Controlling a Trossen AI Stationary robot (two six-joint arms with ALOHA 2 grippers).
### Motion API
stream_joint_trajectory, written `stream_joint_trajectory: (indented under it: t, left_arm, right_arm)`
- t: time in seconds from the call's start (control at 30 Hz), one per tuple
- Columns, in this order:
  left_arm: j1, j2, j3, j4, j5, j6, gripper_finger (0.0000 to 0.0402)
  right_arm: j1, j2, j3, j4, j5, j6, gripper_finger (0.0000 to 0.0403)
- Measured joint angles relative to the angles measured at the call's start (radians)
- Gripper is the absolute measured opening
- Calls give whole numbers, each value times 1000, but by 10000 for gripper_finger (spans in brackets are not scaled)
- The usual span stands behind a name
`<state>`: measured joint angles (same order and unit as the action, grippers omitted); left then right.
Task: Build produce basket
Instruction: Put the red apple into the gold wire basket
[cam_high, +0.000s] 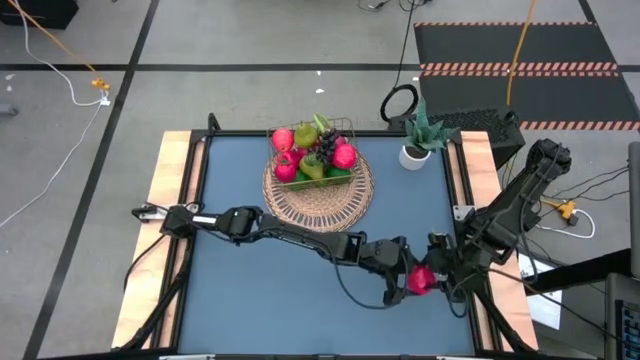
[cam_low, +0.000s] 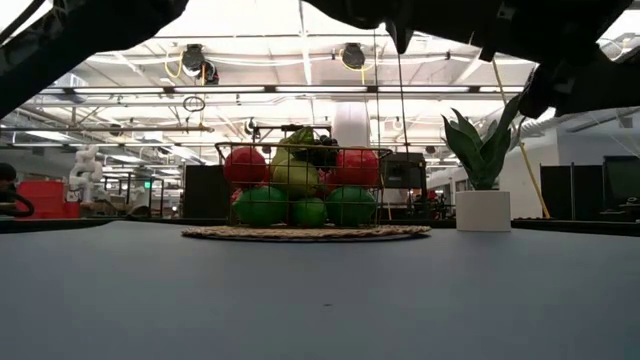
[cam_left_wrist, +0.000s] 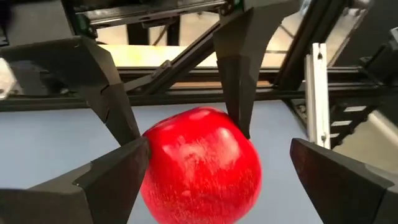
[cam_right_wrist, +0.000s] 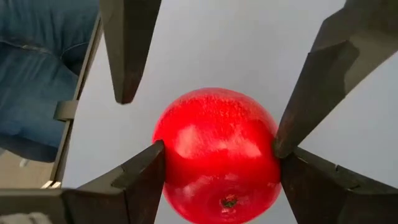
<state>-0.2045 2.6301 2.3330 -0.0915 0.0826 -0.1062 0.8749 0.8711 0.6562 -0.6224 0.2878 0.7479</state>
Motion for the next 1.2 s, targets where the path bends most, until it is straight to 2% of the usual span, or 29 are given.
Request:
stream_joint_trajectory:
  t: [0.13,0.27,0.37,0.67,0.8,1.07,1.2]
  left_arm:
    - [7,0,0,11,40,-93,392]
    - [8,-27,0,-77,28,-197,392]
    - [11,-65,1,-180,12,-205,392]
    - [-1,-129,-10,-372,-87,-146,393]
    - [1,-159,-3,-351,-92,-131,393]
    - [-7,-133,-3,-291,-83,-114,393]
    - [-3,-126,-4,-286,-41,-112,393]
  right_arm:
    - [-4,0,0,-3,7,-36,267]
    - [-5,0,2,-26,64,-50,267]
    - [-8,0,5,-34,125,-47,267]
    - [-12,2,10,16,134,-85,267]
    - [-12,1,9,41,127,-108,267]
    - [-12,1,5,147,126,-240,267]
    - [-30,3,4,168,138,-283,267]
